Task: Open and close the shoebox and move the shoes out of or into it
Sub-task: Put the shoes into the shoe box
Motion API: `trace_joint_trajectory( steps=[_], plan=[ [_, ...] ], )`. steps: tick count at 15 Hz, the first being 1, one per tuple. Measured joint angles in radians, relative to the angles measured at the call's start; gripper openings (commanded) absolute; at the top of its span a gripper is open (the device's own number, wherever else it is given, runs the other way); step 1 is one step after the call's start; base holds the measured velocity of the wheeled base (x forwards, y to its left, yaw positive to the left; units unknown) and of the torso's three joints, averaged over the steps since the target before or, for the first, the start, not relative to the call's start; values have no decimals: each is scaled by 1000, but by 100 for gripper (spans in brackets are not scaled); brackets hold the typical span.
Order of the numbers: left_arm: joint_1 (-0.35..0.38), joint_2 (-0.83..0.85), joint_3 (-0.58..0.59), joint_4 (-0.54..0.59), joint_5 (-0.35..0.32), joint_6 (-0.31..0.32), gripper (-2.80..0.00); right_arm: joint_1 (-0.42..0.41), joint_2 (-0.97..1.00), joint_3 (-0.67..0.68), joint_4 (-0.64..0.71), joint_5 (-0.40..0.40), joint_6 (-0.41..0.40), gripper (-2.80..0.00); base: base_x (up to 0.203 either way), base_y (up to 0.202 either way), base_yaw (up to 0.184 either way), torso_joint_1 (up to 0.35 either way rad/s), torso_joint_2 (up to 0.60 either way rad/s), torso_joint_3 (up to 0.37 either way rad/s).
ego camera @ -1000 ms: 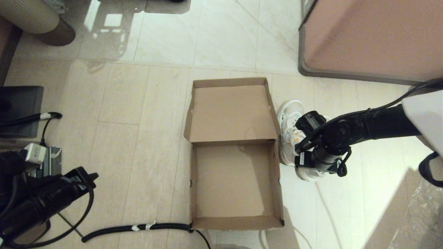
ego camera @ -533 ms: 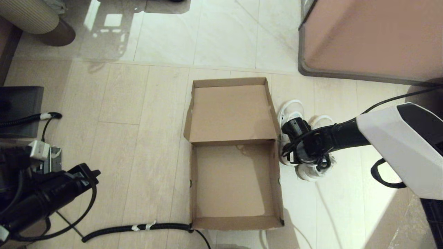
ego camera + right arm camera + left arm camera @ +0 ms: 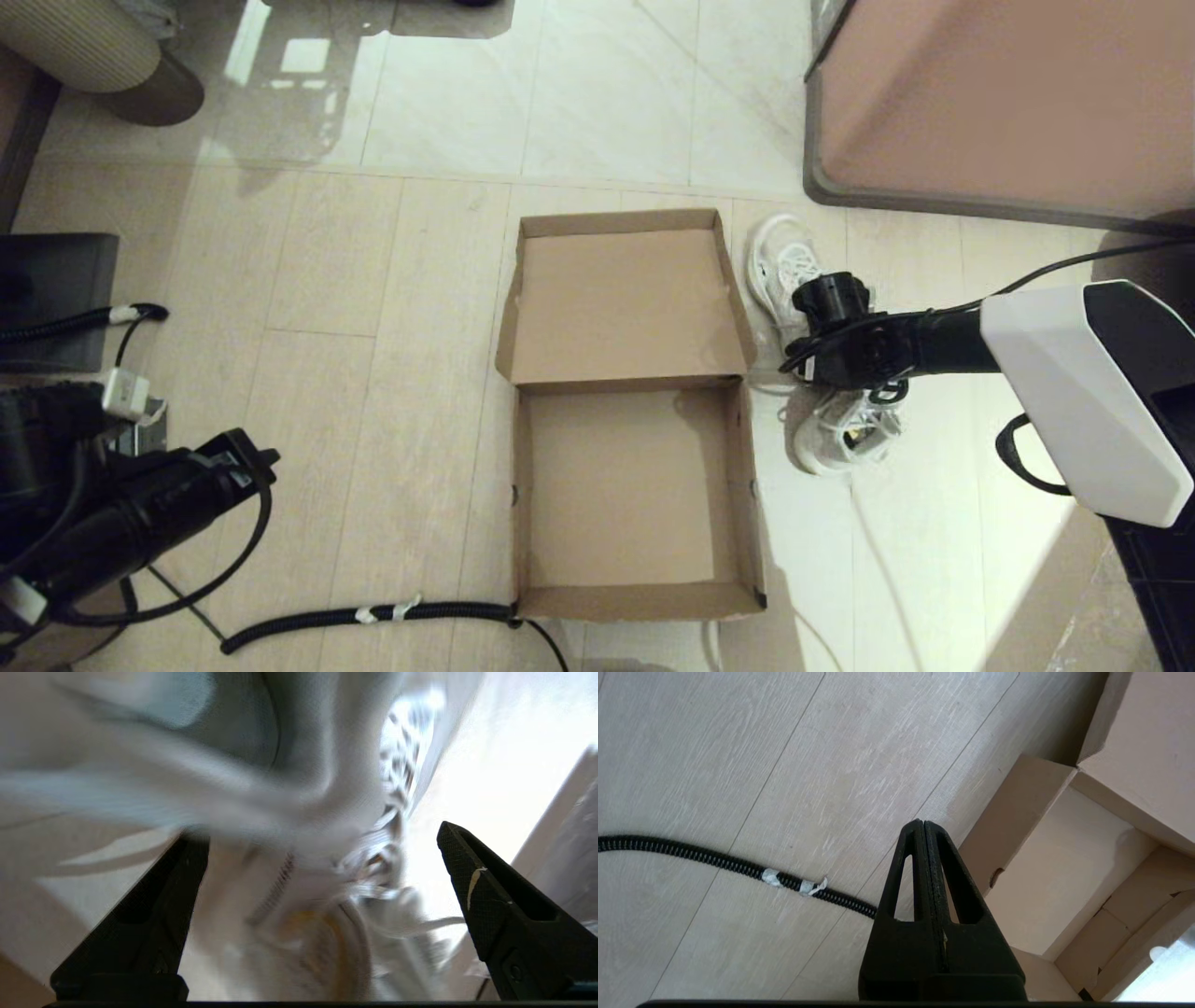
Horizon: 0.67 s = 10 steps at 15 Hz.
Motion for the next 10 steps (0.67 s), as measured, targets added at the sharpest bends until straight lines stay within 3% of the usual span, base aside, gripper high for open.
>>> trace_joint_trajectory(
  steps=[5, 10],
  plan=[
    [0, -1, 2, 1, 1, 0, -280, -47, -53, 22, 18, 15, -8, 0, 0, 0, 0, 0, 0, 0],
    [0, -40, 26, 2, 3, 0, -280, -38, -175, 148, 78, 137, 6, 0, 0, 0, 0, 0, 0, 0]
  ],
)
